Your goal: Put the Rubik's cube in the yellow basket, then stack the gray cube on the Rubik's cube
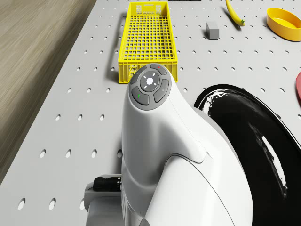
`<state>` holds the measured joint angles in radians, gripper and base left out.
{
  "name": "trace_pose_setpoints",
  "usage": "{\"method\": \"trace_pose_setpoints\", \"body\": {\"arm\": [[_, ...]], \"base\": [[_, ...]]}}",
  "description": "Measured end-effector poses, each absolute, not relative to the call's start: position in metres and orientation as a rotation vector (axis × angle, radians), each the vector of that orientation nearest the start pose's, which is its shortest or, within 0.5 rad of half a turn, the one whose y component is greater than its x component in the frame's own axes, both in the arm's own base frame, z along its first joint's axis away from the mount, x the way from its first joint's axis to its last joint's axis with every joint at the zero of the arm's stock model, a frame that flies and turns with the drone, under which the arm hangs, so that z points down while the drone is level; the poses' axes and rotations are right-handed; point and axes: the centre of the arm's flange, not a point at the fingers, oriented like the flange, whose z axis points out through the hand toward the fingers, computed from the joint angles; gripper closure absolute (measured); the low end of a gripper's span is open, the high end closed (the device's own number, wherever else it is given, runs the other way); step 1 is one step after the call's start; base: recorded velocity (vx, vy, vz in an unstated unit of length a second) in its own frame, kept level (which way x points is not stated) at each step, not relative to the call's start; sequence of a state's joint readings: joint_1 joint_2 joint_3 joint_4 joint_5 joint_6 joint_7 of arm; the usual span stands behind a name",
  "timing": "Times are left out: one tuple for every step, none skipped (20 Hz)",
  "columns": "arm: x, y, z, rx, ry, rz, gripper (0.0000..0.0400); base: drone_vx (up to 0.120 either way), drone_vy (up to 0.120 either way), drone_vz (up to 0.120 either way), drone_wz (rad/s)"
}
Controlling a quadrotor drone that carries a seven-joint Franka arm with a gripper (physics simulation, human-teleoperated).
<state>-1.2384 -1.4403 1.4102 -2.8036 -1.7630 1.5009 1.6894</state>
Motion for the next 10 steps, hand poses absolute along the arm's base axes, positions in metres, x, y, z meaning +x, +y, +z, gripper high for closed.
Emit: {"method": "trace_pose_setpoints", "body": {"arm": [[0.3307, -0.0001, 0.483, 0.001, -0.002, 0.785, 0.0075], [0.3307, -0.0001, 0.483, 0.001, -0.002, 0.785, 0.0075], [0.3307, -0.0001, 0.4829, 0.001, -0.002, 0.785, 0.0075], [0.3307, -0.0001, 0.4829, 0.001, -0.002, 0.785, 0.0075], [0.3307, -0.0001, 0.4828, 0.001, -0.002, 0.785, 0.0075], [0.3307, -0.0001, 0.4828, 0.001, -0.002, 0.785, 0.0075], [0.3307, -0.0001, 0.4828, 0.001, -0.002, 0.785, 0.0075], [0.3307, -0.0001, 0.4828, 0.001, -0.002, 0.785, 0.0075], [0.3307, -0.0001, 0.4828, 0.001, -0.002, 0.785, 0.0075], [0.3307, -0.0001, 0.4827, 0.001, -0.002, 0.785, 0.0075]], "base": [[0.12, 0.12, 0.0, 0.0], [0.12, 0.12, 0.0, 0.0], [0.12, 0.12, 0.0, 0.0], [0.12, 0.12, 0.0, 0.0], [0.12, 0.12, 0.0, 0.0], [0.12, 0.12, 0.0, 0.0], [0.12, 0.12, 0.0, 0.0], [0.12, 0.12, 0.0, 0.0], [0.12, 0.12, 0.0, 0.0], [0.12, 0.12, 0.0, 0.0]]}}
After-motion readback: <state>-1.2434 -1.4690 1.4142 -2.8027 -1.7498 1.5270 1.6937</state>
